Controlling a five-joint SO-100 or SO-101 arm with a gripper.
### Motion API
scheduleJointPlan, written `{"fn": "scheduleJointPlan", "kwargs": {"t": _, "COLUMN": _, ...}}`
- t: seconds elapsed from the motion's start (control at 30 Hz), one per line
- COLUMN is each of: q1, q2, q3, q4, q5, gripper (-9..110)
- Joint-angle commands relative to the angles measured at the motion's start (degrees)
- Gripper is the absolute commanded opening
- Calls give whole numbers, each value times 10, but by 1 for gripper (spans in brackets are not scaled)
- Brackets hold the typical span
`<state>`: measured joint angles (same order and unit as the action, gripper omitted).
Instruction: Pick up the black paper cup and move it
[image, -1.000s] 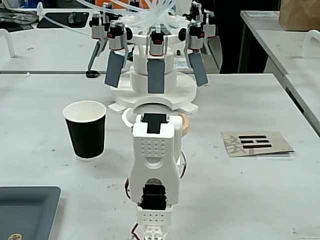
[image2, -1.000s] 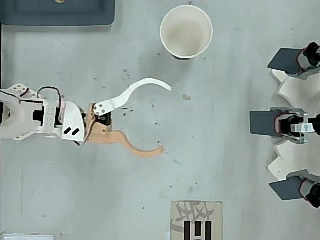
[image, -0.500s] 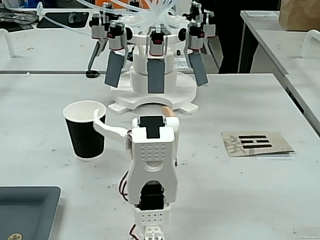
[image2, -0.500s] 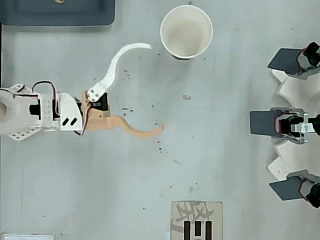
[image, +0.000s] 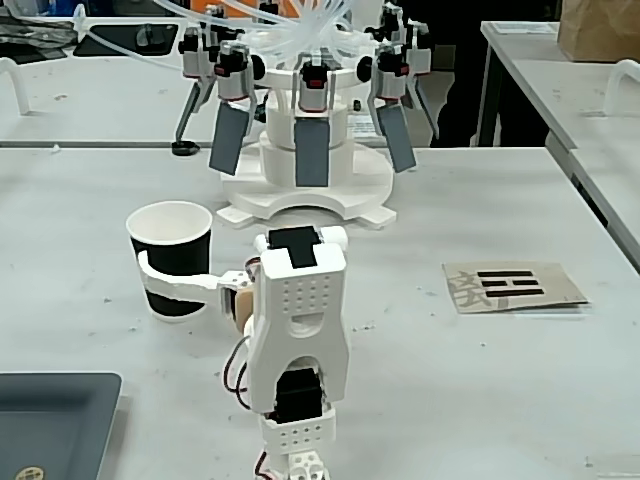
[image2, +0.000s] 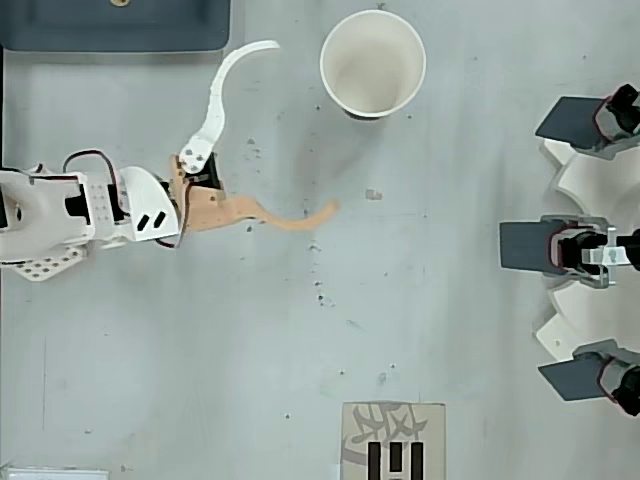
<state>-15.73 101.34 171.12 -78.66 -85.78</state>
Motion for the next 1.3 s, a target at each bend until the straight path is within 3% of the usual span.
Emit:
{"fn": "scheduleJointPlan", "kwargs": {"t": 0.0, "q1": -11, "q2": -16, "q3": -60, "q4": 15, "q5": -8, "gripper": 52}}
{"fn": "scheduleJointPlan", "kwargs": {"t": 1.27, "q1": -97, "q2": -338, "q3": -411, "q4": 38, "q5": -23, "gripper": 52}}
